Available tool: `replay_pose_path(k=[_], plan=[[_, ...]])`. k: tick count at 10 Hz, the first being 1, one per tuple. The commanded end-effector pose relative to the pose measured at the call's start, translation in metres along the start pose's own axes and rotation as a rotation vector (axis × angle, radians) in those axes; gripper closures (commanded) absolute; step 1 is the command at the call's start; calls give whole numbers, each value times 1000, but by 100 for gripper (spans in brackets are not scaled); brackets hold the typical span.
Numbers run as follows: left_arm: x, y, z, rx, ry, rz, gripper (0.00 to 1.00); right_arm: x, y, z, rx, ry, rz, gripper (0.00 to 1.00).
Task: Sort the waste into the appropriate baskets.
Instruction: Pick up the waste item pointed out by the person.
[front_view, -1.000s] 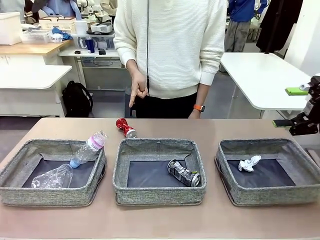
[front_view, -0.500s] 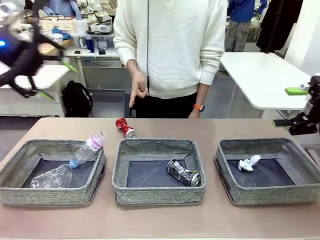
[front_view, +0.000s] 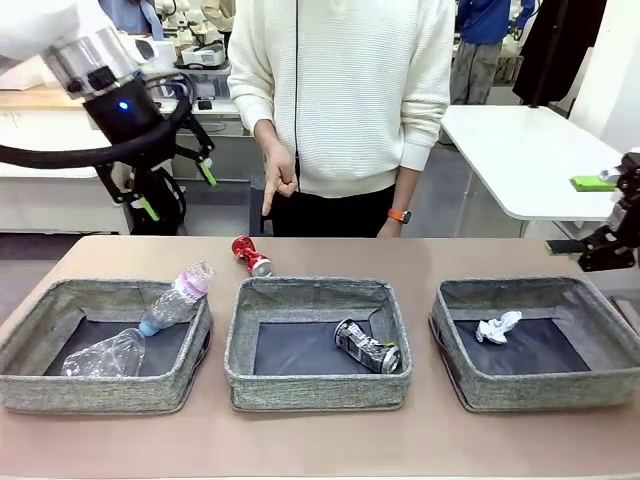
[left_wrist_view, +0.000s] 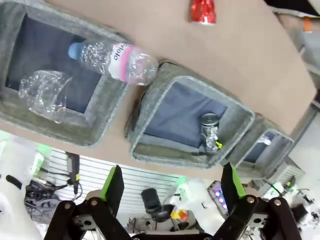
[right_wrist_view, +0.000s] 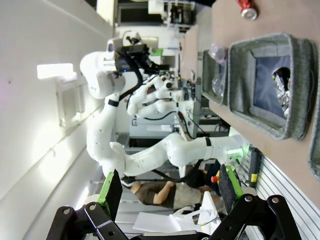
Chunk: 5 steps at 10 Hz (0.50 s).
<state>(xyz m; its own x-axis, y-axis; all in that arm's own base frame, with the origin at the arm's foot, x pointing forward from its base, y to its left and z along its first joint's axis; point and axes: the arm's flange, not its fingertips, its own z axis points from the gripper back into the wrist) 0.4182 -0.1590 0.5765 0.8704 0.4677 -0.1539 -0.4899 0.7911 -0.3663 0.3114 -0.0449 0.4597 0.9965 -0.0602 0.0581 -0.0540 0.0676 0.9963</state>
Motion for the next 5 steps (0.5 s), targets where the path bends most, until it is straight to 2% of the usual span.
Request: replay_pose_path(k=[1,3,4,5], plan=[[5,-2,-13,36,5,4,0,0,6,0,10,-1,-19,0],[28,-44,-44,126,-123,-85,0,0,6,0,10,-1,-19,0],[43,-59,-60,157,-237,-163,0,0,6,0,10,-1,-19,0],[56,-67,-76,190,-251,-229,0,0,6,0,10,-1,-19,0]])
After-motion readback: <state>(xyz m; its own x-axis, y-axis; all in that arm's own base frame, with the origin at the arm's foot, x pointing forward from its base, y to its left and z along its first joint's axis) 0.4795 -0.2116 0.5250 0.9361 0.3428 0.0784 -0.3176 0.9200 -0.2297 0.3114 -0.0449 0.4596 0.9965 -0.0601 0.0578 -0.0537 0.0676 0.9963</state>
